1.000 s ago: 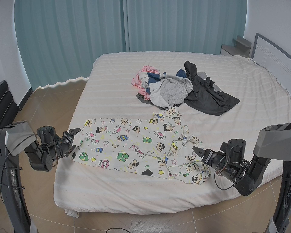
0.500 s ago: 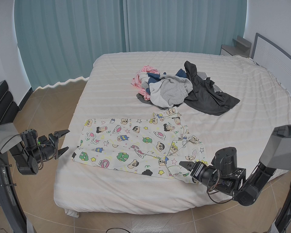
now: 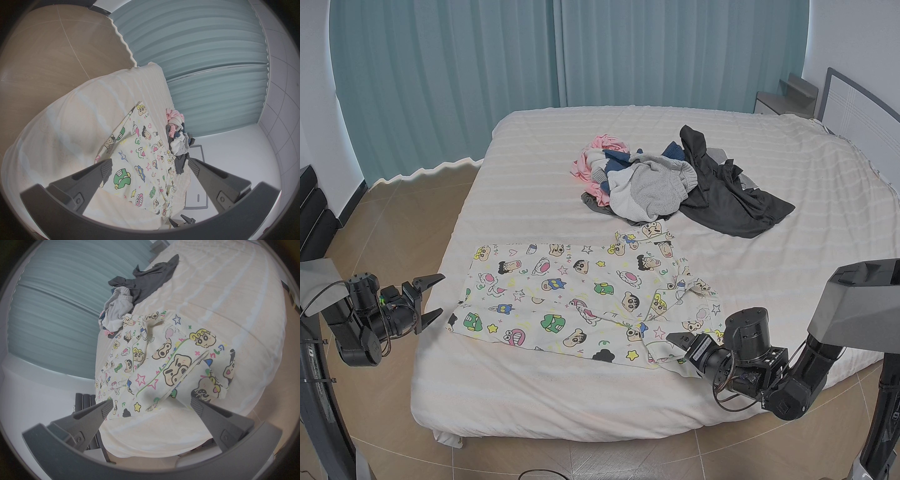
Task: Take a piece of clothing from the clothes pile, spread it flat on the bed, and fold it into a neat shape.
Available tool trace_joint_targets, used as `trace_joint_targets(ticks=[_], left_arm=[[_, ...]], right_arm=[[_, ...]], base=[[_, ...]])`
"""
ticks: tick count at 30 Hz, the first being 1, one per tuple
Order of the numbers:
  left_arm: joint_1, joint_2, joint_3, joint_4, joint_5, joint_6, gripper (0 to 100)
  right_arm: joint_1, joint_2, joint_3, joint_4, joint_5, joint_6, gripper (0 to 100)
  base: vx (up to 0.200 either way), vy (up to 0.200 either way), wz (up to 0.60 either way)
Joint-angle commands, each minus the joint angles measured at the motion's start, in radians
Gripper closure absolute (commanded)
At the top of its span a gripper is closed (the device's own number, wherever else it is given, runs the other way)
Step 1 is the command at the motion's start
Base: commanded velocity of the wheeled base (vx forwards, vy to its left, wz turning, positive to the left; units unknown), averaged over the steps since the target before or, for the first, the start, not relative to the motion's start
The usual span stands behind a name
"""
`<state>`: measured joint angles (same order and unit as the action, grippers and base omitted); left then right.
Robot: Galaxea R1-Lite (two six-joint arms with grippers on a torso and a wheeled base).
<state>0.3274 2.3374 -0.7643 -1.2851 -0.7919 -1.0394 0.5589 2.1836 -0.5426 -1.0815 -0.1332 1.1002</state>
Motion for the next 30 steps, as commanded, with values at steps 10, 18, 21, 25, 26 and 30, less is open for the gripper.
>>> trace_joint_targets(ticks=[10,18,21,25,26,30], left_arm=[[-0.01,0.011,-0.001,-0.002,0.013,0.007,0],[-0.011,0.014,0.0,-0.002,0.014,0.025,0],[-0.015,0.022,0.006,-0.002,0.016,0.058,0],[-0.024,0.028,0.014,-0.002,0.036,0.097,0],[-0.027,0.029,0.014,-0.002,0.043,0.099,0],[-0.033,0.034,0.013,-0.002,0.059,0.099,0]], right_arm=[[-0.005,0.039,-0.094,0.057,-0.011,0.127,0],[0.007,0.013,-0.116,0.098,0.0,0.176,0],[0.012,0.015,-0.12,0.098,0.0,0.178,0],[0.013,0.033,-0.139,0.104,0.0,0.178,0],[0.015,0.038,-0.145,0.109,0.0,0.178,0],[0.016,0.053,-0.169,0.141,-0.002,0.179,0]], base=[[0.0,0.0,0.0],[0.0,0.0,0.0],[0.0,0.0,0.0],[0.0,0.0,0.0],[0.0,0.0,0.0],[0.0,0.0,0.0]])
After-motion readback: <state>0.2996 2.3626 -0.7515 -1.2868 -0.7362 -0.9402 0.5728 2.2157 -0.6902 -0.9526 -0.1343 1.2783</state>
